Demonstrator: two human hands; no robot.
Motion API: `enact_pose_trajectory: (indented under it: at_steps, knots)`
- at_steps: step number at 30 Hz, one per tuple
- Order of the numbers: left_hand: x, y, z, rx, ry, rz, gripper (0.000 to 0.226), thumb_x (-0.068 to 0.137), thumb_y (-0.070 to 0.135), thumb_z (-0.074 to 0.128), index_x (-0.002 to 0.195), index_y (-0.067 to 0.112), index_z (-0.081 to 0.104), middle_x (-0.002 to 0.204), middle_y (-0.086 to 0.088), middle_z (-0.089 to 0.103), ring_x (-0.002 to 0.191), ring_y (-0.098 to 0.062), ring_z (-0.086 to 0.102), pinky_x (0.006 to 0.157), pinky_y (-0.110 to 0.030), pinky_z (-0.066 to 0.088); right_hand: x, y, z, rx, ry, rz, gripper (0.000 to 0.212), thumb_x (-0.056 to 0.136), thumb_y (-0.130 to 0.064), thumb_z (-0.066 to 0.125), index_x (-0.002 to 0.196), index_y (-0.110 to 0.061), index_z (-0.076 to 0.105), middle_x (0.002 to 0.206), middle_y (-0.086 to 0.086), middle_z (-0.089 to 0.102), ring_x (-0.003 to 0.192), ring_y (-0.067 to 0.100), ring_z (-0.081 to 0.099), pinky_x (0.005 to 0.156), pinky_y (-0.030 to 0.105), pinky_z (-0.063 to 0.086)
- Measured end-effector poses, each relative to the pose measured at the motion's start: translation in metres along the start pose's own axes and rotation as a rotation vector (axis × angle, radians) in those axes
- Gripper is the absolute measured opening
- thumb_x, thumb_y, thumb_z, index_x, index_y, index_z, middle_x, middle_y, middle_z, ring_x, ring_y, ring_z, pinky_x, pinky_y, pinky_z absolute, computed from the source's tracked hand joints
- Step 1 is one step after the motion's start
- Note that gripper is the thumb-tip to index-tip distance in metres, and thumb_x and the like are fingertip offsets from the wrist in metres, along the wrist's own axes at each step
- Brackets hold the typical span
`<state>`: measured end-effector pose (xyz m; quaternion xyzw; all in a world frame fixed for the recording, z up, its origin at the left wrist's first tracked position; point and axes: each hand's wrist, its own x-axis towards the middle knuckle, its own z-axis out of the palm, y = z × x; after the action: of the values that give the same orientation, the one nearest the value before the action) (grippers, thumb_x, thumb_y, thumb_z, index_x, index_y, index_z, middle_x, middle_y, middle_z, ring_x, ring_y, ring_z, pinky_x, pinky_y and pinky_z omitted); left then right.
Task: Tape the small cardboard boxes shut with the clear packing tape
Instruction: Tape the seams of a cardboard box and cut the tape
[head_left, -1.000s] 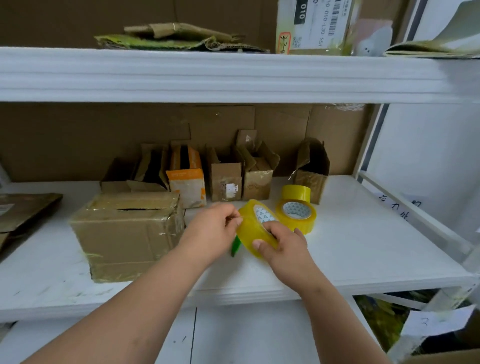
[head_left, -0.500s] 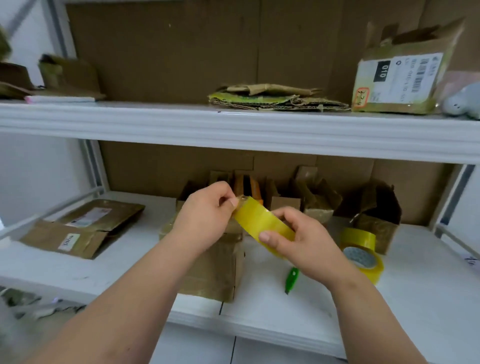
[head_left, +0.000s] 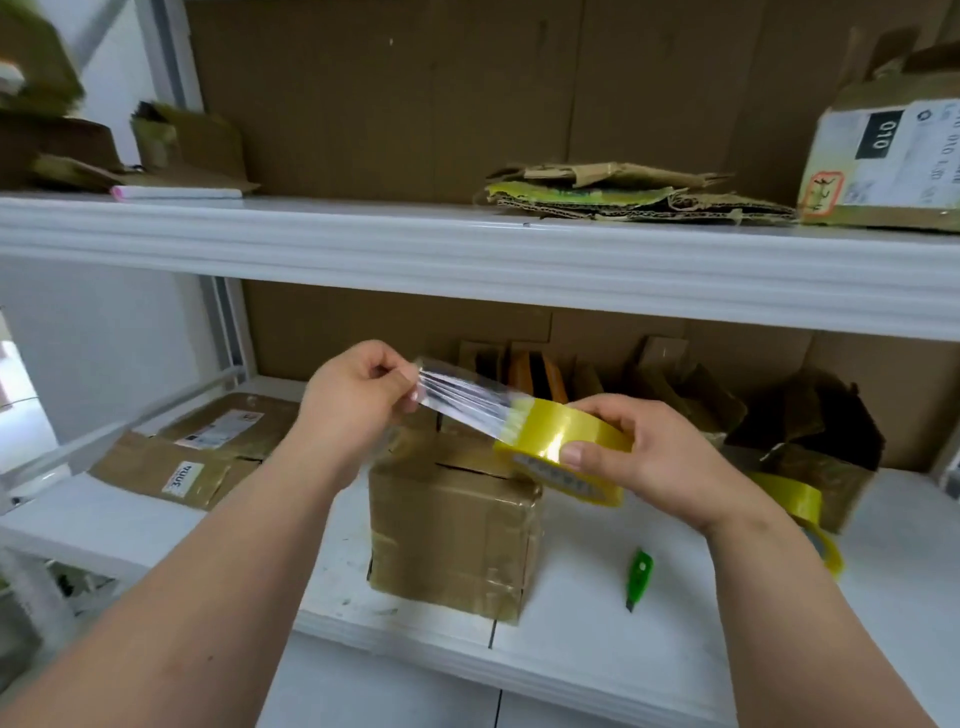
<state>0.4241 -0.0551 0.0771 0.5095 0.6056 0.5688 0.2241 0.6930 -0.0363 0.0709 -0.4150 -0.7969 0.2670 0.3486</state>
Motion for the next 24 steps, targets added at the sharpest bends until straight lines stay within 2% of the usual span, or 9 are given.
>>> enact_pose_trajectory:
  at_steps: [4,8,11,15,19,24]
  knots:
    - [0.018,-0.004,-0.014,-0.025,-0.004,-0.034,0.012,0.096,0.015,0.061,0.085,0.015,0.066,0.080,-0.002,0.073,0.075,-0.015,0.064,0.063,-0.028,0.049,0.011,0.004,-0.003,0.029,0.051,0.056,0.039,0.068,-0.051,0.068,0.095,-0.025,0.075,0.087,-0.001,0.076,0.084,0.014,0.071,0.083,0.040,0.055]
    - [0.035,-0.013,-0.013,-0.034,-0.054,-0.094,0.012,0.096,0.012,0.061,0.086,0.012,0.067,0.080,-0.005,0.072,0.075,-0.018,0.065,0.064,-0.032,0.053,0.024,0.004,-0.002,0.007,0.068,0.079,0.037,0.067,-0.053,0.065,0.091,-0.027,0.075,0.084,-0.004,0.075,0.079,0.008,0.070,0.078,0.032,0.055]
    - [0.048,-0.024,-0.018,-0.079,-0.073,-0.134,0.013,0.096,0.010,0.061,0.084,0.010,0.066,0.075,-0.006,0.069,0.070,-0.018,0.062,0.059,-0.029,0.053,0.031,0.007,-0.002,-0.087,0.079,0.111,0.038,0.067,-0.058,0.065,0.089,-0.028,0.073,0.081,-0.003,0.074,0.076,0.006,0.068,0.074,0.031,0.053]
    - [0.062,-0.042,-0.026,-0.121,-0.055,-0.191,0.013,0.096,0.008,0.059,0.084,0.007,0.064,0.071,-0.005,0.067,0.068,-0.019,0.060,0.064,-0.035,0.055,0.031,0.017,-0.006,-0.189,0.123,0.198,0.023,0.077,-0.052,0.077,0.086,-0.032,0.070,0.082,-0.008,0.070,0.078,0.006,0.065,0.067,0.025,0.049]
    - [0.067,-0.063,-0.028,-0.089,-0.037,-0.251,0.017,0.095,0.007,0.059,0.079,0.008,0.062,0.068,-0.007,0.065,0.067,-0.022,0.058,0.065,-0.037,0.056,0.028,0.031,-0.008,-0.241,0.079,0.288,0.042,0.064,-0.066,0.060,0.086,-0.032,0.071,0.088,-0.009,0.070,0.082,0.006,0.064,0.072,0.026,0.050]
    - [0.061,-0.081,-0.024,0.018,-0.046,-0.285,0.014,0.094,0.005,0.058,0.080,0.002,0.061,0.072,-0.012,0.066,0.064,-0.023,0.056,0.063,-0.036,0.058,0.029,0.048,0.005,-0.180,-0.003,0.388,0.020,0.083,-0.048,0.068,0.087,-0.030,0.073,0.090,-0.008,0.072,0.083,0.006,0.065,0.073,0.024,0.050]
